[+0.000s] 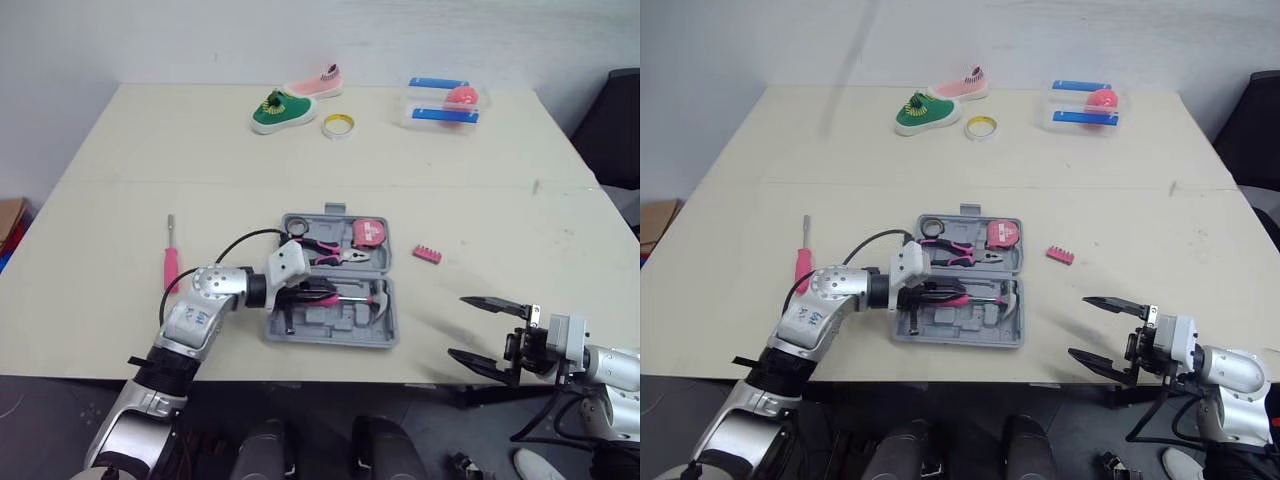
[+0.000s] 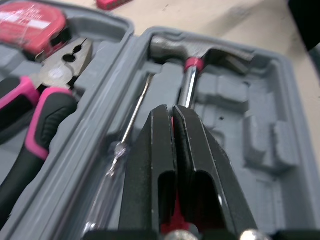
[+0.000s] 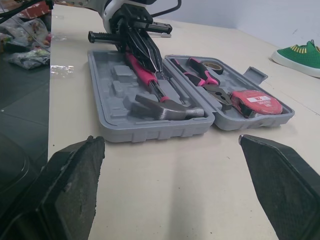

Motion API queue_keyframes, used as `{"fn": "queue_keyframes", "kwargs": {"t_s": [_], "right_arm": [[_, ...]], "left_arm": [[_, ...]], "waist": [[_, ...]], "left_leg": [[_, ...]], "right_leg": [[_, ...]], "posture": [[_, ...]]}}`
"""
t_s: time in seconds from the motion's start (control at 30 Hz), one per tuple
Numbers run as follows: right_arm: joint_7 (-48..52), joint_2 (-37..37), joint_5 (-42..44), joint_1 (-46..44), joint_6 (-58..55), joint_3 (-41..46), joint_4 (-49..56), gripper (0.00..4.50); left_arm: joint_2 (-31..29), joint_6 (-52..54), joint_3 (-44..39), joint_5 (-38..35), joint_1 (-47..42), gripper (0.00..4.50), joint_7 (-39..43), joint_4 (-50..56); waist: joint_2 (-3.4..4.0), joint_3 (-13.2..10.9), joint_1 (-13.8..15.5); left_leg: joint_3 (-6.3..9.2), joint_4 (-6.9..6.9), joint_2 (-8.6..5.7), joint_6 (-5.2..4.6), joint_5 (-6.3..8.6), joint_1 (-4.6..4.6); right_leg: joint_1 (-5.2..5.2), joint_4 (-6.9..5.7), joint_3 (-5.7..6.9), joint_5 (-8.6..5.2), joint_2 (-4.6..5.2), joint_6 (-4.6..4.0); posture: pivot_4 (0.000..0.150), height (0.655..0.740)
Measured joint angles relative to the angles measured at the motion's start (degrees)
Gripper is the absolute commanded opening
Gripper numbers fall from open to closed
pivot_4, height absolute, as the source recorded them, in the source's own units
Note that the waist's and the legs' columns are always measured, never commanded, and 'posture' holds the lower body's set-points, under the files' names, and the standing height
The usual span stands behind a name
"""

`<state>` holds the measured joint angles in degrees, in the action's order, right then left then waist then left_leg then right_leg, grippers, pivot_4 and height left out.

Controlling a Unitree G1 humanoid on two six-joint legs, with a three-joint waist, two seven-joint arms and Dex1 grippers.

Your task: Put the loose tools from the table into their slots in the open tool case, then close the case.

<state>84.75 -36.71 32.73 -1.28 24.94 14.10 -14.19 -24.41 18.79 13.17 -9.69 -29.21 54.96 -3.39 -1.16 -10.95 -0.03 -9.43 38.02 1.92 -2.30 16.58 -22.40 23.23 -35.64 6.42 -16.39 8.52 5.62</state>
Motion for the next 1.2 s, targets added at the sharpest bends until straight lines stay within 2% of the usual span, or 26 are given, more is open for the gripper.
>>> {"fn": "queue_keyframes", "kwargs": {"t_s": [0.23, 0.6, 0.7, 0.93, 1.2], "right_arm": [[-1.7, -0.4, -0.6, -0.9, -0.7, 0.0, 0.2, 4.5], [-6.4, -1.0, -1.3, -1.2, -4.8, 0.0, 5.4, 4.5], [-7.9, -1.1, -1.4, -0.6, -6.5, -0.1, 7.6, 4.5], [-11.3, -1.1, -2.4, -0.7, -9.2, -0.2, 11.0, 4.5], [-14.0, -1.0, -2.6, 0.2, -11.5, -0.3, 14.0, 4.5]], "left_arm": [[-0.4, -0.8, 1.6, 2.0, -1.4, 0.08, 0.1, -0.6], [-0.9, -9.7, 3.7, 5.3, -1.2, 0.08, 0.0, -2.0], [-0.8, -15.8, 3.8, 6.3, -0.4, 0.08, -0.1, -3.6], [-1.1, -22.4, 4.9, 8.3, -0.8, 0.08, 0.0, -6.4], [-0.7, -22.8, 7.6, 12.2, -2.4, 0.08, -0.7, -6.8]], "waist": [[0.03, 0.0, 0.0], [0.16, 0.1, 0.1], [0.17, 0.1, 0.1], [0.21, 0.1, 0.1], [0.64, 0.7, 0.9]], "left_leg": [[0.0, 0.0, 0.0, 0.0, 0.03, 0.01], [0.28, 0.0, 0.0, 0.29, 0.27, 0.11], [0.3, 0.0, 0.0, 0.27, 0.27, 0.11], [0.38, 0.0, 0.0, 0.25, 0.3, 0.17], [0.48, 0.01, -0.02, -0.08, 0.53, 0.24]], "right_leg": [[-0.02, 0.01, -0.02, 0.0, 0.01, 0.0], [-0.41, 0.19, 0.02, 0.0, 0.04, 0.0], [-0.42, 0.21, 0.04, 0.0, 0.04, 0.0], [-0.57, 0.28, 0.14, 0.0, 0.04, 0.0], [-0.77, 0.46, 0.24, 0.03, 0.05, 0.05]], "posture": [[0.15, 0.74], [0.15, 0.74], [0.15, 0.74], [0.15, 0.74], [0.15, 0.74]]}}
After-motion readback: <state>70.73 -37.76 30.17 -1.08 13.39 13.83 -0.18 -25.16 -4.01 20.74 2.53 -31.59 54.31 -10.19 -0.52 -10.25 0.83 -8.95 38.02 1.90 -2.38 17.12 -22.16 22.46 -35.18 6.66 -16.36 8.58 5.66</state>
